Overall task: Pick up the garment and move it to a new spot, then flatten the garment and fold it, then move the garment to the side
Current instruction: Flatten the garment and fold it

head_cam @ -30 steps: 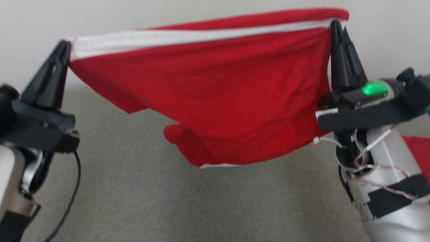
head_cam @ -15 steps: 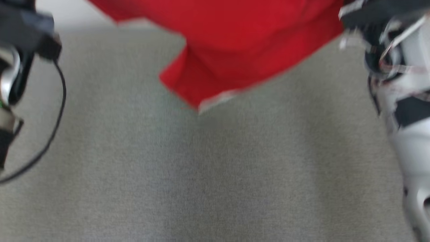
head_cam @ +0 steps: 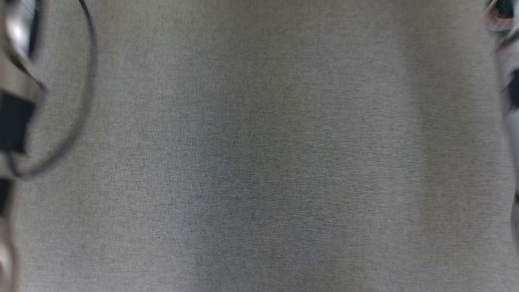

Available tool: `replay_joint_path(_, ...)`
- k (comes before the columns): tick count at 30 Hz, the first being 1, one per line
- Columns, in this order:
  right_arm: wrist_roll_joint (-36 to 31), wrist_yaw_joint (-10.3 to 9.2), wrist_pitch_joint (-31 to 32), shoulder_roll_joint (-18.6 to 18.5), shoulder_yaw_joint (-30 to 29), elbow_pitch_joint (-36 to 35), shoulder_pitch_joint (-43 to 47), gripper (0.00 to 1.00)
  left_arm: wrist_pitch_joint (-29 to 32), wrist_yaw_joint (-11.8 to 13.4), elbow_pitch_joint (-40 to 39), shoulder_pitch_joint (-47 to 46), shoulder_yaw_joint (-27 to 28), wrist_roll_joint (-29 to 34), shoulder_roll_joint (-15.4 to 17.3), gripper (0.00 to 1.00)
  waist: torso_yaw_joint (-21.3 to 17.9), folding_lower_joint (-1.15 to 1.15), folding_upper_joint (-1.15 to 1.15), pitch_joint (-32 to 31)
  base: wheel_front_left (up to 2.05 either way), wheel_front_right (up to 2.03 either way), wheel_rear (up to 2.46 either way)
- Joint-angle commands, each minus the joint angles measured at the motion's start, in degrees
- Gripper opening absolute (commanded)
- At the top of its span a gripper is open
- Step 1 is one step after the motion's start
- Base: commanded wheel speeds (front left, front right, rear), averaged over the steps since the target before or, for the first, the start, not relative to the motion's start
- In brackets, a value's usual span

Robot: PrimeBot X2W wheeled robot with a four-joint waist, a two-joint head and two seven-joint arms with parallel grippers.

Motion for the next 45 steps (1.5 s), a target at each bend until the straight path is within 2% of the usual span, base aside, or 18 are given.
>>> replay_joint_path(1,-0.21,-0.15,-0.17,-0.54,0.34,-0.15,1.54,0.00,-0.11,-0.11,0.00,2.54,0.24,-0.40,-0.42,0.00,1.57,-0.02,-0.01,2.12,0.00,0.00,0.00)
replay_joint_path(7,3.71,-0.15,-0.20,-2.00,3.29,-2.62,16.71,0.00,-0.15,-0.80,-2.18,19.23,4.02,-0.48,-5.95,0.00,1.77,-0.02,-0.01,-1.13,0.00,0.00,0.00)
replay_joint_path(13,8.45,-0.16,-0.20,-2.50,4.40,-7.10,34.16,0.00,-0.15,-2.09,-0.84,36.10,8.84,-0.44,-10.94,0.00,0.91,-0.02,-0.01,-7.43,0.00,0.00,0.00)
replay_joint_path(18,10.85,-0.16,-0.20,-3.17,5.78,-10.53,46.72,0.00,-0.16,-2.86,0.71,47.53,13.06,-0.37,-13.74,0.00,-0.05,-0.02,-0.01,-12.85,0.00,0.00,0.00)
replay_joint_path(23,10.87,-0.16,-0.20,-2.81,4.24,-11.28,56.41,0.00,-0.16,-3.16,1.57,57.28,16.65,-0.56,-16.05,0.00,-0.98,-0.02,-0.01,-18.40,0.00,0.00,0.00)
replay_joint_path(27,10.33,-0.16,-0.20,-1.61,3.05,-11.08,63.07,0.00,-0.16,-3.21,1.20,64.02,16.70,-1.00,-17.21,0.00,-1.18,-0.02,-0.01,-22.92,0.00,0.00,0.00)
replay_joint_path(32,9.07,-0.16,-0.20,1.20,1.99,-10.98,72.39,0.00,-0.16,-3.24,0.23,72.83,15.13,-2.54,-16.77,0.00,-0.98,-0.02,-0.01,-29.12,0.00,0.00,0.00)
replay_joint_path(35,8.40,-0.16,-0.20,2.60,1.92,-11.19,75.63,0.00,-0.16,-3.24,-0.28,76.09,13.37,-3.24,-16.18,0.00,-1.06,-0.02,-0.01,-30.45,0.00,0.00,0.00)
replay_joint_path(45,7.54,-0.16,-0.21,4.92,5.09,-9.99,80.77,0.00,-0.17,-3.26,-0.71,82.07,14.88,-5.55,-16.80,0.00,-1.61,-0.02,-0.01,-33.25,0.00,0.00,0.00)
